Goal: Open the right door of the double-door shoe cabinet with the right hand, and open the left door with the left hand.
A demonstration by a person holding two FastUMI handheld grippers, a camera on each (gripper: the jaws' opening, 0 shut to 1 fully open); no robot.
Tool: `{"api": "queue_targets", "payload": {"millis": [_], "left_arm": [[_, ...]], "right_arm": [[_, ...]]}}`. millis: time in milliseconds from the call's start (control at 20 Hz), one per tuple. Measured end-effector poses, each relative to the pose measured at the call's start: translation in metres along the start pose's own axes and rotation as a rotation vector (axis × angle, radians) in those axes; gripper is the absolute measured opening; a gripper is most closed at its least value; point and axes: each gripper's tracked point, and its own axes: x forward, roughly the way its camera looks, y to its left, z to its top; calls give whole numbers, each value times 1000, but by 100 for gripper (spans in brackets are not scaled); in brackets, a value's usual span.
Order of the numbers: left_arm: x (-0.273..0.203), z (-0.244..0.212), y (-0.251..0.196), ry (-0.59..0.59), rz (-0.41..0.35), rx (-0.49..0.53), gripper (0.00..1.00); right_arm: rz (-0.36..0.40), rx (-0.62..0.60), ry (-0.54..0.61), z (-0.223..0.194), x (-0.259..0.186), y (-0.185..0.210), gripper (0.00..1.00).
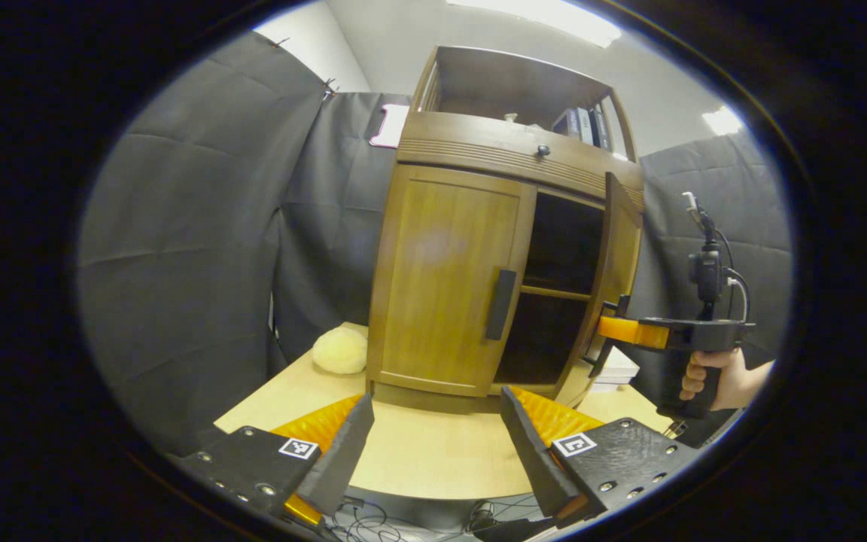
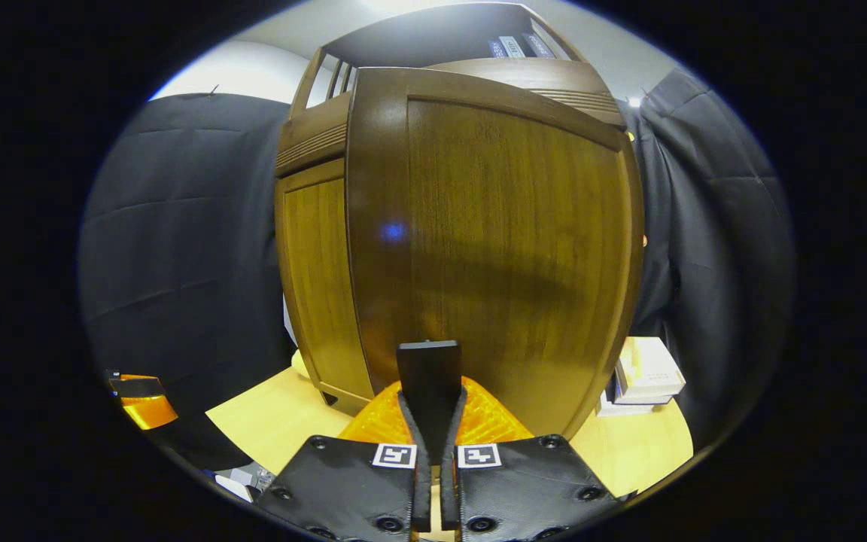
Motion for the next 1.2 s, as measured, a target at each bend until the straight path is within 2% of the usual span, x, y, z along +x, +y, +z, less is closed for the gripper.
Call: {"api": "queue_targets", "payload": {"millis": [100, 150, 350, 450, 600, 650, 700, 950, 1000, 1200], "left_arm": [[4, -1, -2, 2, -14, 5, 99], [5, -1, -3, 2, -21, 6, 99], [6, -3, -8, 11, -59, 3, 99], [8, -4, -13, 17, -78, 8, 99], [14, 5, -22, 15, -116, 12, 99], [18, 6, -26, 18, -129, 13, 99], [17, 1, -32, 24, -142, 17, 99], [19, 0, -51, 46, -192, 35, 99], [21, 1, -51, 49, -201, 35, 99], [25, 4, -52, 54, -210, 37, 99]], "right_arm": [[-10, 1, 5, -3, -13, -9, 6], [-10, 1, 1, -5, -19, -13, 3], [13, 16, -10, -8, -37, -27, 6], [-9, 6, -10, -11, -47, -37, 2], [-28, 30, -15, -14, -62, -51, 6], [-34, 29, -23, -16, -65, -57, 3], [-39, 28, -31, -16, -71, -63, 6], [-81, 45, -46, -20, -94, -97, 2], [-94, 44, -49, -21, -99, -105, 5], [-146, 23, -53, -22, -112, -133, 5]]}}
